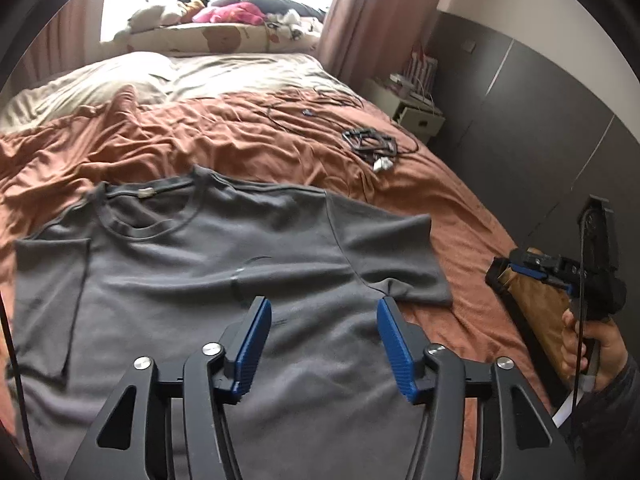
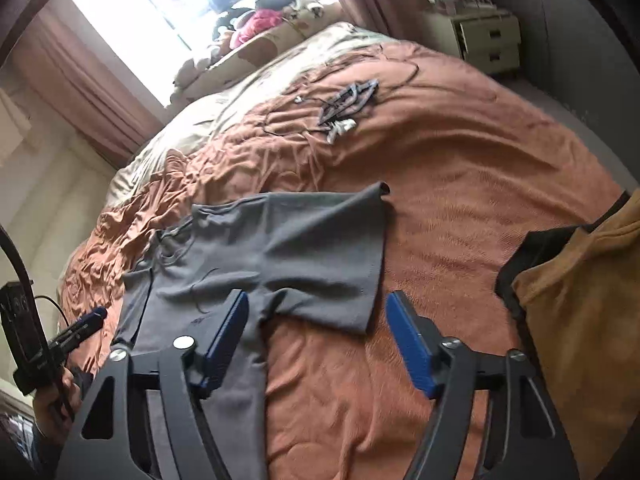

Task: Fold small clothes
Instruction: 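Grasp the unfolded shirt side edge with the right gripper and lift it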

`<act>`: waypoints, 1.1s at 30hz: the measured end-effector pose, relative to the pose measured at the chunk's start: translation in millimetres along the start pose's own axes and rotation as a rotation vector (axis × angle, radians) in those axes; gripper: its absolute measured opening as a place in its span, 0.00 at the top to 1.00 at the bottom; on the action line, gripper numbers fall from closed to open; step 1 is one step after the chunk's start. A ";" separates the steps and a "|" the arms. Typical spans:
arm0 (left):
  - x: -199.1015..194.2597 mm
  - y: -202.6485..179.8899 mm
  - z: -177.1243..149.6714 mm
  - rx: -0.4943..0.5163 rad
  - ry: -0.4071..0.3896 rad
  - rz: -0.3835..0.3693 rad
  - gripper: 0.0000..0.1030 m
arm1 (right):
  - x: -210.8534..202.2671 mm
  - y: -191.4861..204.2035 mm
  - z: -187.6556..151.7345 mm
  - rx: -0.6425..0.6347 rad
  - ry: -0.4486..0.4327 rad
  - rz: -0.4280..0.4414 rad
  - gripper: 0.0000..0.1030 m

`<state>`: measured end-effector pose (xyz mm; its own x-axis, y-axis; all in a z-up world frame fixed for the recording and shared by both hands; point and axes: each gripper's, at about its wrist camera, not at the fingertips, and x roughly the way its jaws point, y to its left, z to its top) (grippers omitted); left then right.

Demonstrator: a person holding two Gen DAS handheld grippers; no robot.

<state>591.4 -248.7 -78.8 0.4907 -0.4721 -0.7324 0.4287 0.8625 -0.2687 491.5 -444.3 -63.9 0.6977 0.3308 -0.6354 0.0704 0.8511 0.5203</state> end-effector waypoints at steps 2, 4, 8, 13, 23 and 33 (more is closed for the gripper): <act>17.2 1.1 -0.1 0.001 0.019 -0.007 0.52 | 16.7 -11.2 4.6 0.034 0.013 0.018 0.38; 34.5 2.8 0.1 -0.001 0.042 -0.013 0.59 | 30.0 -20.6 2.7 0.063 0.026 0.035 0.40; 61.0 4.2 -0.4 -0.003 0.069 -0.024 0.67 | 52.5 -39.9 -2.2 0.115 0.062 0.055 0.42; 86.5 1.2 -1.0 -0.006 0.100 -0.041 0.78 | 67.1 -54.8 -11.7 0.168 0.105 0.087 0.42; 112.2 -10.9 -6.5 0.007 0.133 -0.060 0.81 | 76.9 -77.7 -27.5 0.312 0.187 0.194 0.43; 118.6 -15.2 -7.6 0.003 0.143 -0.065 0.81 | 80.2 -131.2 -23.9 0.550 0.064 0.212 0.58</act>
<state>637.4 -316.4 -166.3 0.3491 -0.4960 -0.7951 0.4585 0.8304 -0.3167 521.2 -519.7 -196.8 0.6936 0.5091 -0.5096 0.3053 0.4330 0.8481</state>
